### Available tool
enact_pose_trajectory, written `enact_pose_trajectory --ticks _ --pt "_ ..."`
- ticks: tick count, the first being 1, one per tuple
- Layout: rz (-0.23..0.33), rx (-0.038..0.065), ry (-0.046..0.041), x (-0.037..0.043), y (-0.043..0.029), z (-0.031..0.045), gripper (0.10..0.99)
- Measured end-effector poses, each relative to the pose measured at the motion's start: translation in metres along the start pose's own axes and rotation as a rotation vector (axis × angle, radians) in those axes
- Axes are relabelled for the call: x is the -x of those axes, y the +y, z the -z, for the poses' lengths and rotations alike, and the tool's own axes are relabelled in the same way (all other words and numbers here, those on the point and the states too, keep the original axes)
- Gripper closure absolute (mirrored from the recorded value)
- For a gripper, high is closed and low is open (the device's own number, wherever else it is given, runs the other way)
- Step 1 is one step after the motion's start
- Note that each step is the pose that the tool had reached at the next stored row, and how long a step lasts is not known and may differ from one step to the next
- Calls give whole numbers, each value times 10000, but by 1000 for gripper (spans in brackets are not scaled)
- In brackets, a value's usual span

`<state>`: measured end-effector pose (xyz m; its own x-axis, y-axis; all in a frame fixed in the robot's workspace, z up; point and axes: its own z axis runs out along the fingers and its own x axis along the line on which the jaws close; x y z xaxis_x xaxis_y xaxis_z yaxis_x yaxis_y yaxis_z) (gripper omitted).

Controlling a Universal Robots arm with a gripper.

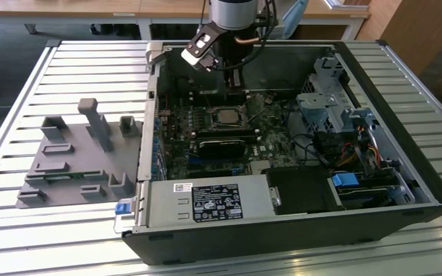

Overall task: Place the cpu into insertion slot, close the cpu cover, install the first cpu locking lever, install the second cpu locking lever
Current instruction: 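Close the cpu cover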

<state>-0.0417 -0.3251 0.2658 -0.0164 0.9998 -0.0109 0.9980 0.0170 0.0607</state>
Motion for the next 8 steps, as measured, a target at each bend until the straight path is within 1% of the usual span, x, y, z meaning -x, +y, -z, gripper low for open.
enact_pose_trajectory --ticks 2,6,7,8 --pt "1 -100 3 1 49 -3 980" --pt "4 -341 9 3 147 -9 980" --pt "4 -393 11 4 160 -9 980" --pt "5 -424 11 4 165 2 980"
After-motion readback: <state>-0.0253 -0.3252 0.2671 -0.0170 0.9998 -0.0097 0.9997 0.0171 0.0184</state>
